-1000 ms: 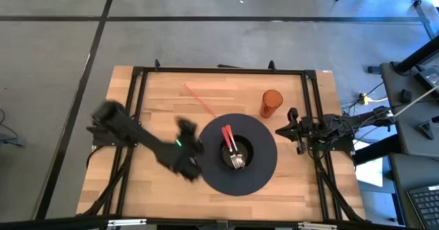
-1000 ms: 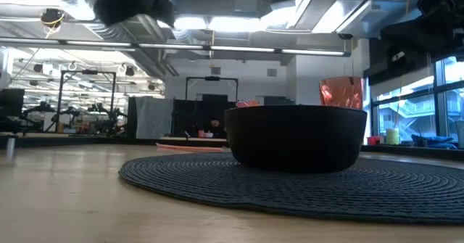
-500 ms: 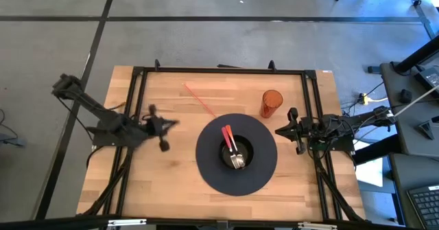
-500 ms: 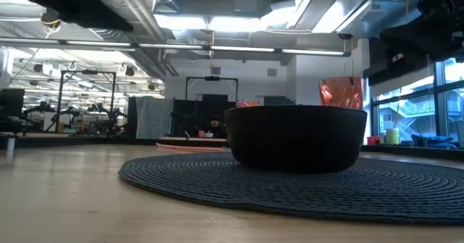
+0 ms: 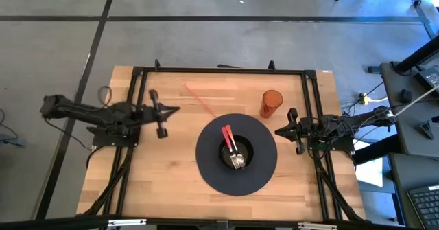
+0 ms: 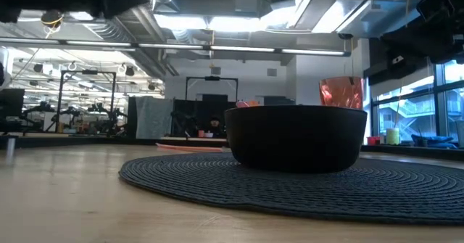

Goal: Pick & Place Utensil
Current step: Put the orange cup on the black mat to the top right of the black bowl

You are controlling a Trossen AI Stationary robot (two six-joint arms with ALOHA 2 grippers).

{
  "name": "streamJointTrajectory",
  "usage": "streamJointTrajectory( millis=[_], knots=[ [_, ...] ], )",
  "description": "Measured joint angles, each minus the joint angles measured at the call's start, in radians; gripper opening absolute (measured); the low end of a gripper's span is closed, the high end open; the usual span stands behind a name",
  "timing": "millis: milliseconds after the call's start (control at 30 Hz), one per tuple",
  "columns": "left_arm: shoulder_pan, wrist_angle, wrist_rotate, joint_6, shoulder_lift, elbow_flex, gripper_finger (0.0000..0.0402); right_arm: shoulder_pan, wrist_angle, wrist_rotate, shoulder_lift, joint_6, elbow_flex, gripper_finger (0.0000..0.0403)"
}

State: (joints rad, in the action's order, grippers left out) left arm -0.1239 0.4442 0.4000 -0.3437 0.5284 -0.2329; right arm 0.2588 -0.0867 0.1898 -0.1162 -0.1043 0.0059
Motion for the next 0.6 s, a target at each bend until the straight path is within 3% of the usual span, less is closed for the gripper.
streamJointTrajectory(
  millis=[167, 267, 367, 433, 533, 600],
  knots=[
    [-0.016, -0.054, -0.091, -0.058, -0.241, 0.001, 0.0002, 0.000, 0.003, 0.000, 0.000, 0.002, 0.000, 0.0026],
    [-0.026, -0.005, -0.122, -0.108, -0.331, 0.074, 0.0002, 0.000, 0.003, 0.000, 0.000, 0.003, 0.000, 0.0026],
    [-0.024, 0.194, -0.128, -0.138, -0.350, 0.181, 0.0001, 0.000, 0.003, -0.001, 0.000, -0.005, 0.000, 0.0026],
    [-0.024, 0.277, -0.072, -0.130, -0.350, 0.225, 0.0002, 0.000, 0.003, -0.004, 0.000, -0.022, 0.000, 0.0026],
    [-0.021, 0.223, 0.028, -0.102, -0.328, 0.225, 0.0002, 0.000, 0.002, -0.012, 0.000, -0.027, 0.000, 0.0026],
    [-0.017, 0.199, 0.004, -0.092, -0.306, 0.225, 0.0001, 0.000, 0.001, -0.016, 0.000, -0.015, 0.000, 0.0026]
  ],
)
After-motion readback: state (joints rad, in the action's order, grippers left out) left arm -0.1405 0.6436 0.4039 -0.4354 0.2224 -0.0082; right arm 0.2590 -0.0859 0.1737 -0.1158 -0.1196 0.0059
